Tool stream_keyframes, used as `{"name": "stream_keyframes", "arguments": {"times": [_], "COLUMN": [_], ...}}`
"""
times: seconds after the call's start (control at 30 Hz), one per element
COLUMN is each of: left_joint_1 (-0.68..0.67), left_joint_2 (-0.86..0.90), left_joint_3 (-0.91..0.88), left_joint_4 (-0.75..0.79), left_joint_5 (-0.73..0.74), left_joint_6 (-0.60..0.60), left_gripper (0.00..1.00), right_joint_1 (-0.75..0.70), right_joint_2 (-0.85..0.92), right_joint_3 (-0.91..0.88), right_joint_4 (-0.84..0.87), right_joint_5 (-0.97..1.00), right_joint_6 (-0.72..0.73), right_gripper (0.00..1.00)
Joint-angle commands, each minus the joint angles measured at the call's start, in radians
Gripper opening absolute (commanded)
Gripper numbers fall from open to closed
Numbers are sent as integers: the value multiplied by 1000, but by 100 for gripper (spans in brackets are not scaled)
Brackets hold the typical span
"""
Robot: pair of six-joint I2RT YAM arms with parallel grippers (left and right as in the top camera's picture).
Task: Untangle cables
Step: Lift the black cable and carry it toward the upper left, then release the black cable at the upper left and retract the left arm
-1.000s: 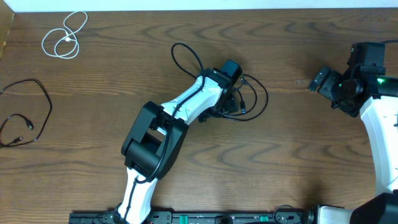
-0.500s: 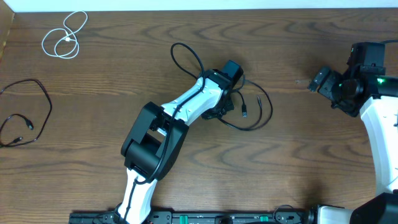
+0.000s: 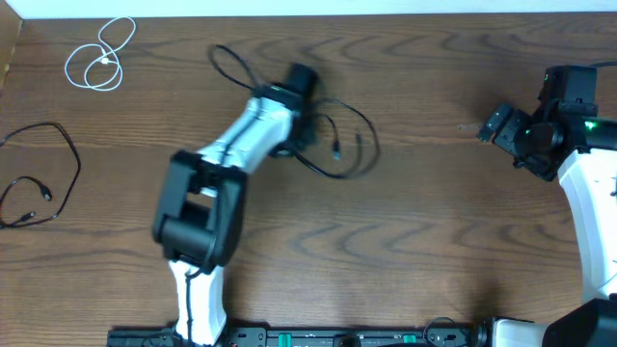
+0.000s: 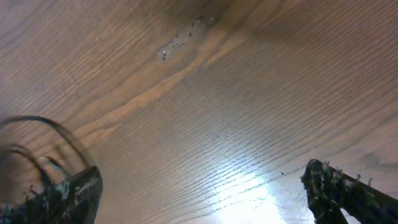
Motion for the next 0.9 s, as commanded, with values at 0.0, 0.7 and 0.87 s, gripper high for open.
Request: {"name": "stream_keyframes", "arguments": {"times": [0.0, 0.7, 0.87], "left_joint_1": [82, 583, 675], "left_joint_2": [-101, -185, -185], "left_joint_3": [0, 0, 0], "left_joint_4": [1, 24, 25], "left_joint_5": [-88, -108, -217], "left_joint_6": [145, 233, 157], "left_gripper": [8, 7, 7], "right_joint_1": [-3, -3, -3], "right_joint_2": [-10, -10, -10], "right_joint_3": [3, 3, 3], "right_joint_4": [2, 2, 2], "right_joint_5": [12, 12, 12], "right_joint_6": [-11, -11, -11], "right_gripper": [99, 99, 99]}}
